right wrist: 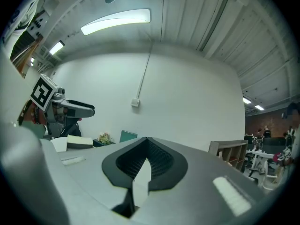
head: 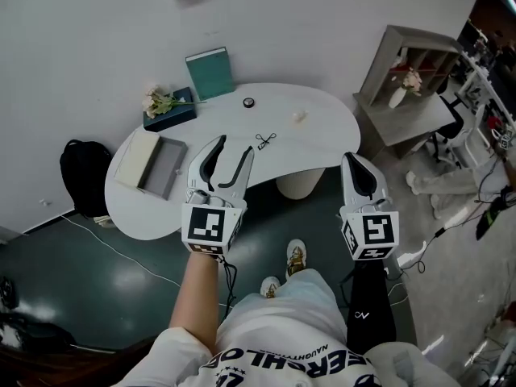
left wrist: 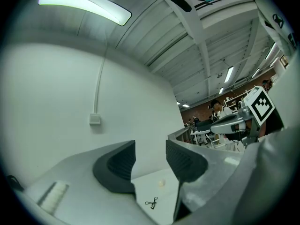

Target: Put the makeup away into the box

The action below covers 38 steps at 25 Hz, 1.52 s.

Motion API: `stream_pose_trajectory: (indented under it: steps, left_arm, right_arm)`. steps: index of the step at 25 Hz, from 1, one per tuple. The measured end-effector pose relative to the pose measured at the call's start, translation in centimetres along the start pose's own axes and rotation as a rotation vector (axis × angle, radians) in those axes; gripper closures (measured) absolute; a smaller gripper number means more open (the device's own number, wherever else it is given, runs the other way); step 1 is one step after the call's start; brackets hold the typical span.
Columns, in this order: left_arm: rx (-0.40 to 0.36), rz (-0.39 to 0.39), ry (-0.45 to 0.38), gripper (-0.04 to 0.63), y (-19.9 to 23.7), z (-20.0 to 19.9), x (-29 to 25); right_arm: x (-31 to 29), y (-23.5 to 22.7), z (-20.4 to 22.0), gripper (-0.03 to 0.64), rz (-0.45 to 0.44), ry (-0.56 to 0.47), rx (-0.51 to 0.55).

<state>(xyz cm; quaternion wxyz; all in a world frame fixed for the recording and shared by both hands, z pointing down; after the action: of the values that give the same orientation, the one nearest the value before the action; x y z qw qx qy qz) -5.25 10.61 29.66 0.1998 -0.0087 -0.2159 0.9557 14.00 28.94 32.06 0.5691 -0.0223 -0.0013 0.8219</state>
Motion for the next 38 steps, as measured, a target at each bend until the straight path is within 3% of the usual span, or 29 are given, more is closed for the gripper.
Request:
stream_pose_trajectory:
  steps: [8, 12, 25, 38]
  left_arm:
    - [0.007, 0.000, 0.024, 0.399, 1.3, 1.8, -6.9]
    - [0.030, -0.010, 0.016, 0.399, 2.5, 2.8, -12.5]
    - [-0.008, -0.017, 0.059, 0.399, 4.1, 6.4, -30.4]
    - [-0.007, 0.021, 0.097, 0.399, 3.3, 8.4, -35.8]
  right_arm:
    - [-7.4, -3.6, -0.2, 0.586, -0.034, 0.002, -0.016]
    - [-12.9, -6.8, -0.2, 0.586, -0.057, -0.002, -0.020]
    - [-29.8, -17.2, -1.5, 0.586, -0.132, -0.028, -0.036]
    - [-34.5, -20.4, -0.9, 0.586, -0.145, -0.006, -0.046]
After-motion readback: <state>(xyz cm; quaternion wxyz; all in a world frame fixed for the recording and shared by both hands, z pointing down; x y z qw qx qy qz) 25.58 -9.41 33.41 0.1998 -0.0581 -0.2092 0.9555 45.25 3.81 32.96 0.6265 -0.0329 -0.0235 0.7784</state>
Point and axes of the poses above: the fingertips, and each gripper's own axes: x backward along the fingers, y to its left, z out of its underside, the point moved 7 cm from there along x, backward along the fingers, and after that the axes turned 13 degrees about -x, right-handed, at the moved point
